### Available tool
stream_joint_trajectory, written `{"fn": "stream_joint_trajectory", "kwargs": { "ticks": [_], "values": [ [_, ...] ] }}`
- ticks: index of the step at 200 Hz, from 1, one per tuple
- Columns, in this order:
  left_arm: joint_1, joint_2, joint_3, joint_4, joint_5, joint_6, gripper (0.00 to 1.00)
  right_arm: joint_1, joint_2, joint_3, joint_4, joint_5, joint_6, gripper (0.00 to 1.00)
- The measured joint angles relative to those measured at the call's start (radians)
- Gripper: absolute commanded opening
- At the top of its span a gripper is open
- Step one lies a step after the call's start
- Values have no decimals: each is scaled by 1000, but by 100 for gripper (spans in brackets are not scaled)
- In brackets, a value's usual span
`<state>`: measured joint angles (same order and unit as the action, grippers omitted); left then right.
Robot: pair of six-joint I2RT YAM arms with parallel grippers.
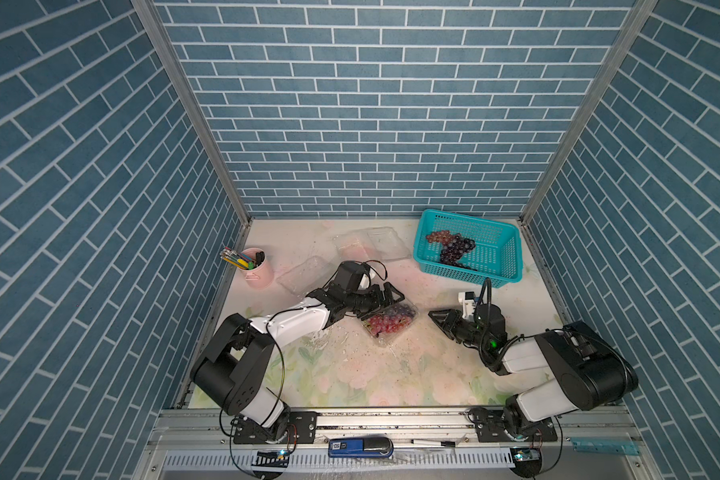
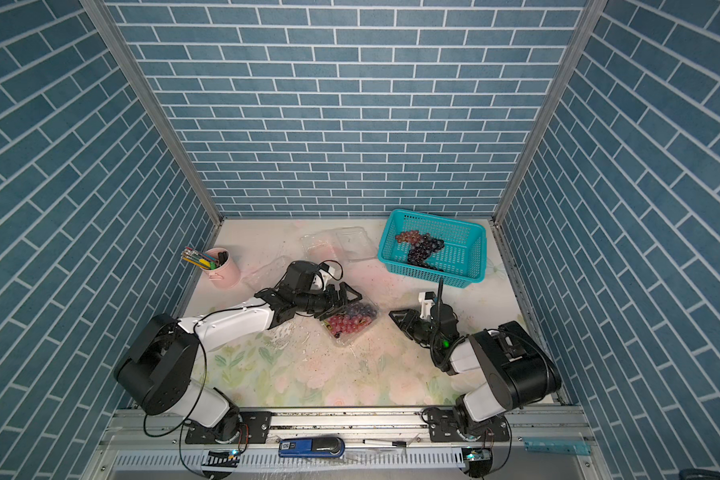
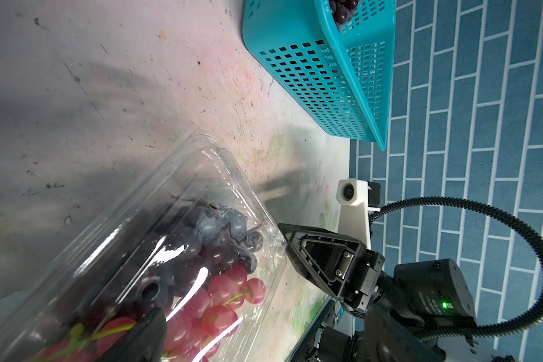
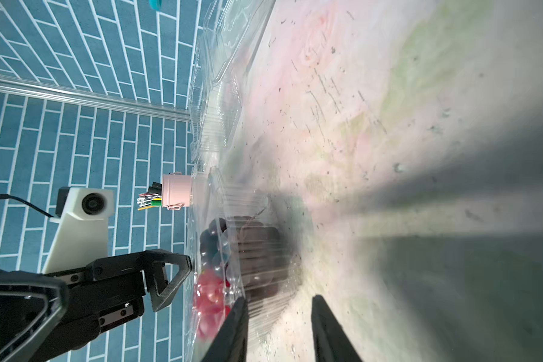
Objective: Pack grapes into containers
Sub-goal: Adjust the packing box at the center of the board, then close the packing box at the center of the board.
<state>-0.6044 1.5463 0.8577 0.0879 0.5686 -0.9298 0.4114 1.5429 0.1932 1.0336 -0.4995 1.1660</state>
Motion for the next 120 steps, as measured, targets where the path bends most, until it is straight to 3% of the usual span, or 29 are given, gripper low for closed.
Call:
{"fn": "stream_joint_trajectory", "kwargs": {
  "ticks": [41, 120],
  "values": [
    [0, 0, 0, 0, 0, 0, 100, 57, 166, 0, 226, 60, 74, 33],
    [-2, -2, 0, 1, 0, 0, 100, 85, 126, -20, 319, 109, 118, 35]
  ]
}}
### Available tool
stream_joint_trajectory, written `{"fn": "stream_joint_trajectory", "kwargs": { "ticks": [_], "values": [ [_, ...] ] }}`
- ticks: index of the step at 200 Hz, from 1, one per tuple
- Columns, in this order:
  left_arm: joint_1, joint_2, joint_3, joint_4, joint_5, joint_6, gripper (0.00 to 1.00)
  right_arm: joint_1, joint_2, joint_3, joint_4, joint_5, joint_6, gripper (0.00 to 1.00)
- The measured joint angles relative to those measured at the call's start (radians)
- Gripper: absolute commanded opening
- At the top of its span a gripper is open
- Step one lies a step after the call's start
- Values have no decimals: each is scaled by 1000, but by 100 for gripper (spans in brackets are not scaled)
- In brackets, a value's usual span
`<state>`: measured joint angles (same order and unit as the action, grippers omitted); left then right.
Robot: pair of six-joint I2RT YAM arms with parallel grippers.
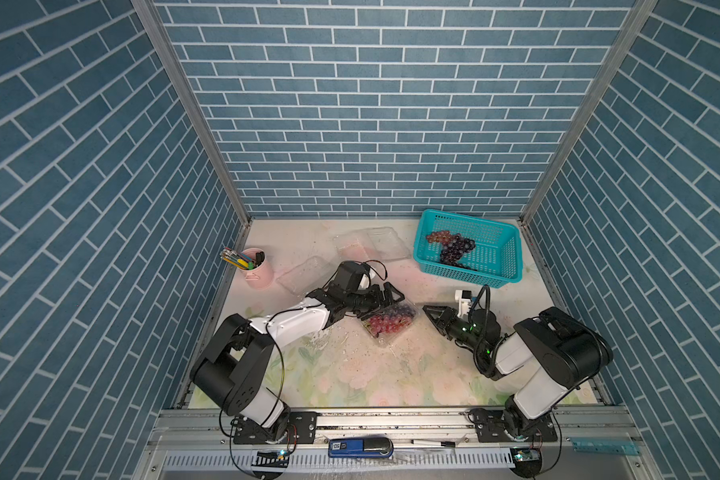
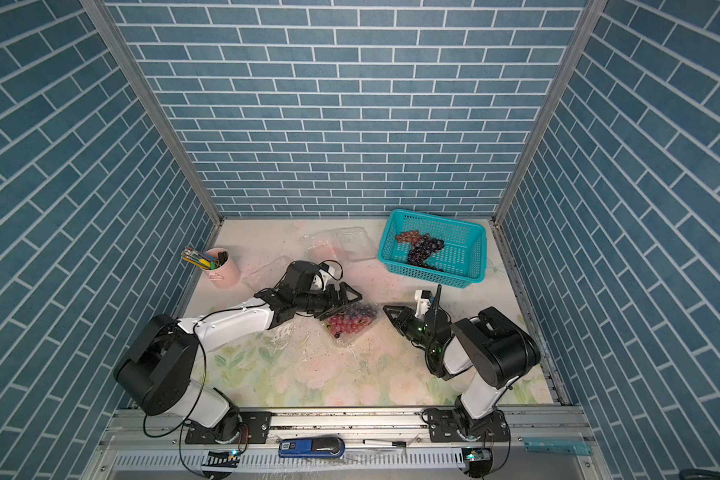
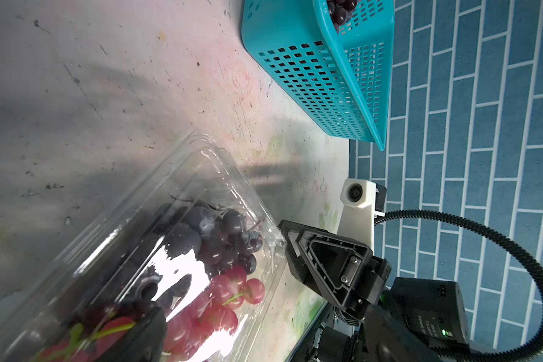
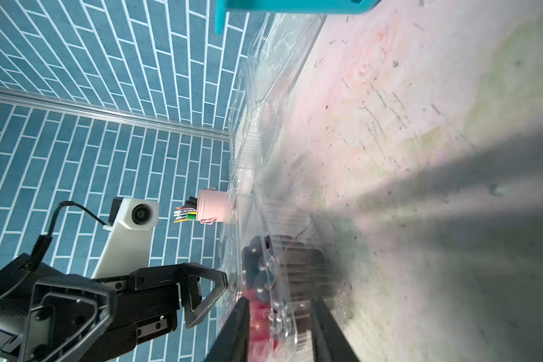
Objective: Pack grapes into containers
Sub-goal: Close the packing box at the center of the board.
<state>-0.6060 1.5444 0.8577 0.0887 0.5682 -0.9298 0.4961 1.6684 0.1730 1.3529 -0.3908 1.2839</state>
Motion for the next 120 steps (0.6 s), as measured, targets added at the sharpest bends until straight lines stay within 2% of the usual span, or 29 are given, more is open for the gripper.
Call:
{"fn": "stream_joint_trajectory", "kwargs": {
  "ticks": [45, 81, 120],
  "values": [
    [-1, 0, 0, 0, 0, 0, 100, 27, 0, 0, 2, 10, 20, 35],
    [-2, 0, -6, 7, 0, 0, 100, 45, 8, 0, 4, 20, 24, 28],
    [-5, 0, -6, 14, 0, 0, 100, 61, 40, 0, 10, 21, 29, 27]
  ]
}}
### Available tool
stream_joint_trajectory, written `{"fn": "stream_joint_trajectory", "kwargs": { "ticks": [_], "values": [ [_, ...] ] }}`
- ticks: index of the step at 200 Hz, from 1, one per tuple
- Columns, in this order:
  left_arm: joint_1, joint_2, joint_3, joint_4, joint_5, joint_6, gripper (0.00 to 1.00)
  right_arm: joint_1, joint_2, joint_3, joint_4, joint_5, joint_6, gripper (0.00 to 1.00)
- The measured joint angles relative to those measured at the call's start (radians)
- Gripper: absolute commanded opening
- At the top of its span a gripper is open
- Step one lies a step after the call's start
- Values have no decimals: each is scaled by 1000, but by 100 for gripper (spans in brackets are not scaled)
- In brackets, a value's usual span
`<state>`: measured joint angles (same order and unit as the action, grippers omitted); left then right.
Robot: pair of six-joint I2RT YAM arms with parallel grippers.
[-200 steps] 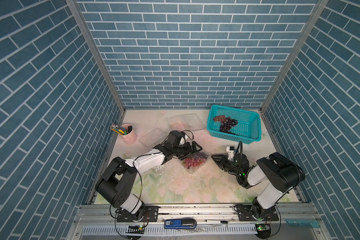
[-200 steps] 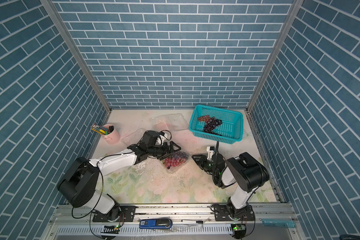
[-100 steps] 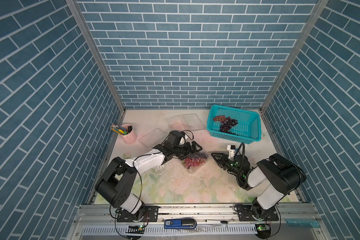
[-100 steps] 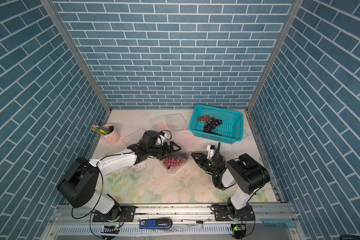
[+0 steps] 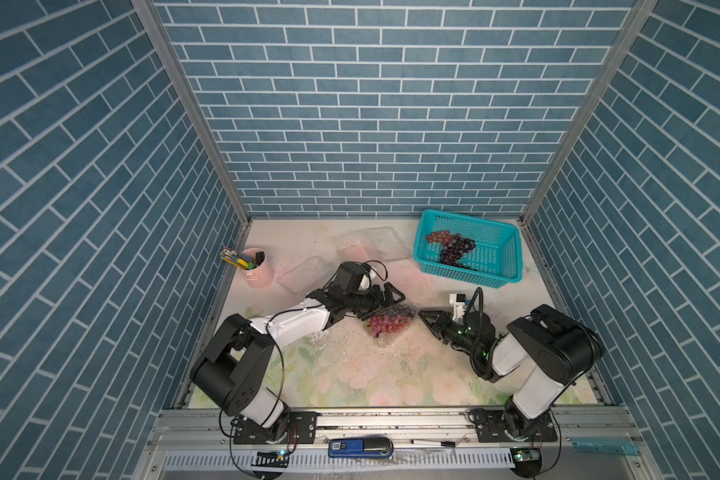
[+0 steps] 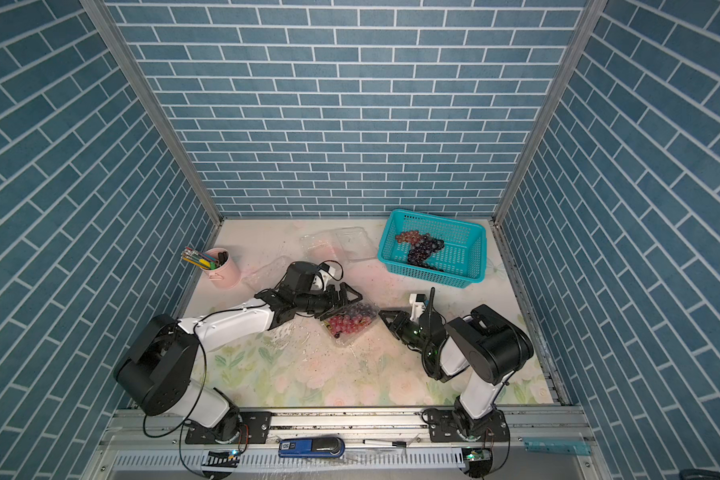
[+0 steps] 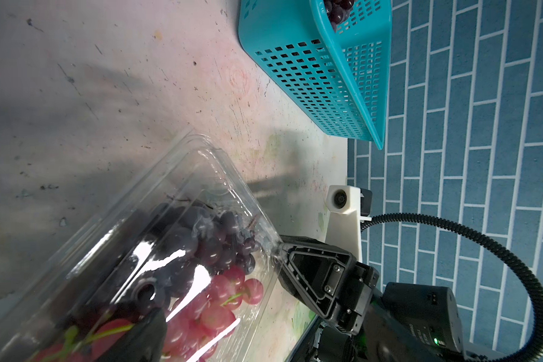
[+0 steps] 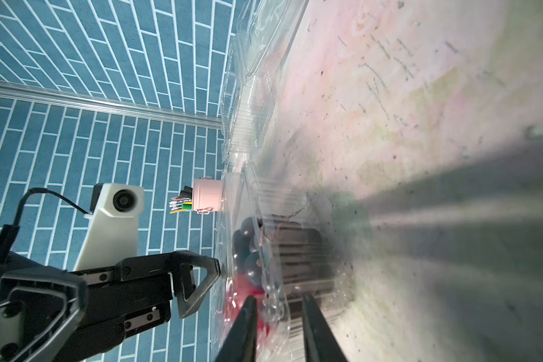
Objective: Pack grapes into containers
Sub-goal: Close the packing box at the center of the board.
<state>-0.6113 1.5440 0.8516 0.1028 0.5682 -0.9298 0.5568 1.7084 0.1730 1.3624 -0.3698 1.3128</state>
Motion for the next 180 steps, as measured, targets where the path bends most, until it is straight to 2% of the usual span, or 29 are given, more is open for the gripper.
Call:
{"fn": "stream_joint_trajectory", "kwargs": {
  "ticks": [82, 123, 180],
  "values": [
    [-3, 0, -6, 6, 0, 0, 99, 16, 30, 8, 21, 10, 28, 20],
    [-4, 0, -12, 18, 0, 0, 100, 27, 57, 14, 57, 17, 56, 12],
    [-8, 0, -15, 23, 0, 0, 100, 38, 68, 18, 71, 30, 79, 10]
  ]
}}
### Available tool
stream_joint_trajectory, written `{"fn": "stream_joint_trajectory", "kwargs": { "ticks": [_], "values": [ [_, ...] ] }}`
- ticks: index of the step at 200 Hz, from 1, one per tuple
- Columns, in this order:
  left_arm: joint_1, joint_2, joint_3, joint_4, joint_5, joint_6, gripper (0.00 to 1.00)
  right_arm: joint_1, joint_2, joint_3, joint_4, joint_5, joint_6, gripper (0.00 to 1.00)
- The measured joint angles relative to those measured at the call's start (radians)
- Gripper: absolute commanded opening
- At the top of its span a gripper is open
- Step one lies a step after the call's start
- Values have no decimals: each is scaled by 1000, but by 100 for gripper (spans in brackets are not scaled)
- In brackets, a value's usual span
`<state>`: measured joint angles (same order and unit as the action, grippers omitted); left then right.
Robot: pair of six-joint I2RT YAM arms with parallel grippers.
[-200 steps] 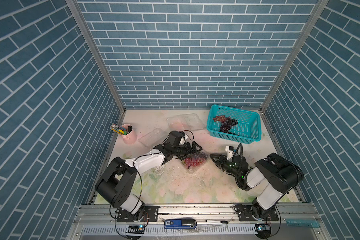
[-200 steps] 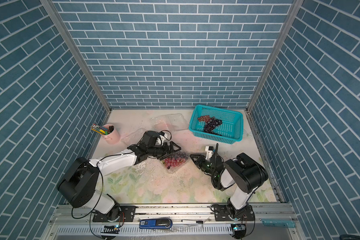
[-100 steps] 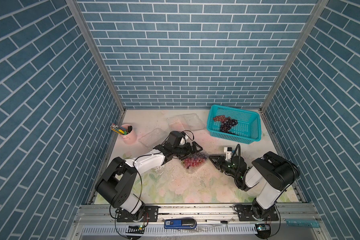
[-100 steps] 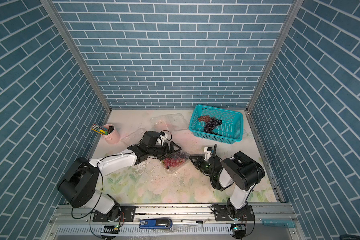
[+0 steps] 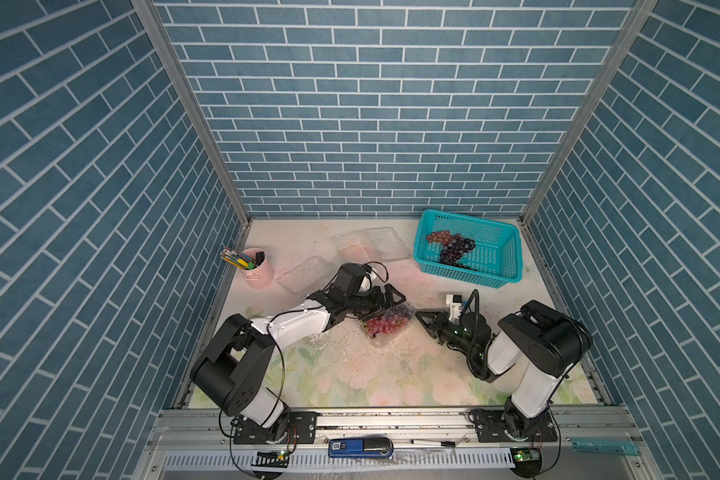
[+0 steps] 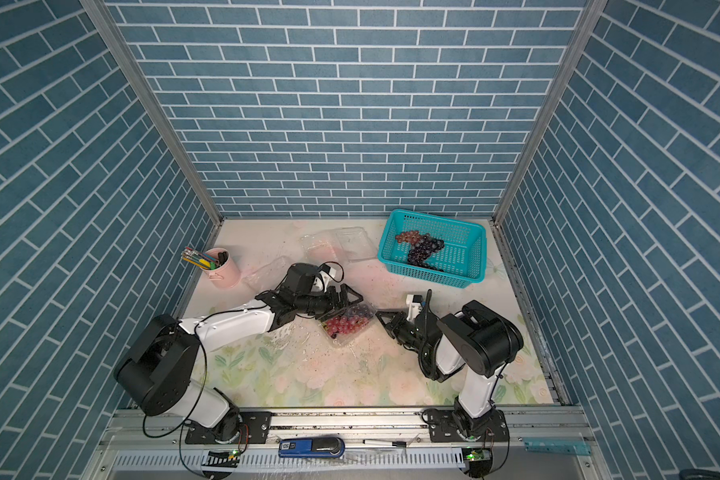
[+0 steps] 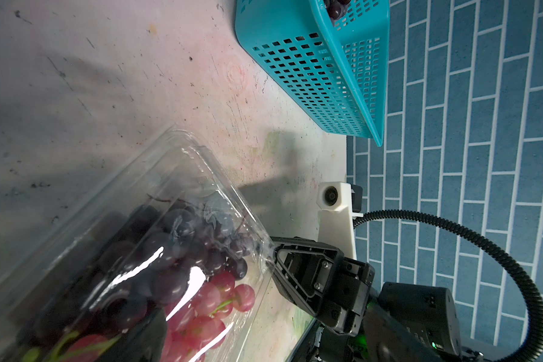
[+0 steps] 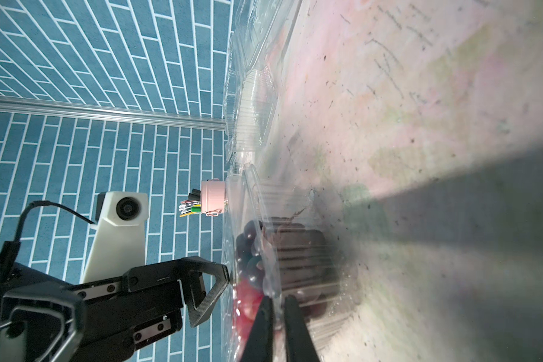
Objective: Pack grapes into containers
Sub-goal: Close the packing box at the center of the board.
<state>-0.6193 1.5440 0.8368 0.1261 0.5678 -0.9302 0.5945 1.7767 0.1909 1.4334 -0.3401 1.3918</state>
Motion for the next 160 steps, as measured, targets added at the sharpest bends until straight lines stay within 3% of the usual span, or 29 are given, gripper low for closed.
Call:
{"fn": "stream_joint_trajectory", "kwargs": {
  "ticks": [36, 70, 104, 128, 160],
  "values": [
    [0, -6, 8, -21, -1, 11, 100, 0, -2, 0, -5, 3, 0, 16],
    [14, -63, 81, -167, -34, 76, 100, -17, -71, 5, -114, -6, -15, 33],
    [70, -200, 109, -290, -99, 117, 99, -60, -338, 78, -461, -11, -129, 52],
    [105, -286, 65, -346, -137, 114, 100, -93, -546, 198, -792, 5, -287, 67],
    [144, -359, -101, -340, -146, 42, 99, -140, -611, 331, -1032, -2, -438, 82]
  ]
}}
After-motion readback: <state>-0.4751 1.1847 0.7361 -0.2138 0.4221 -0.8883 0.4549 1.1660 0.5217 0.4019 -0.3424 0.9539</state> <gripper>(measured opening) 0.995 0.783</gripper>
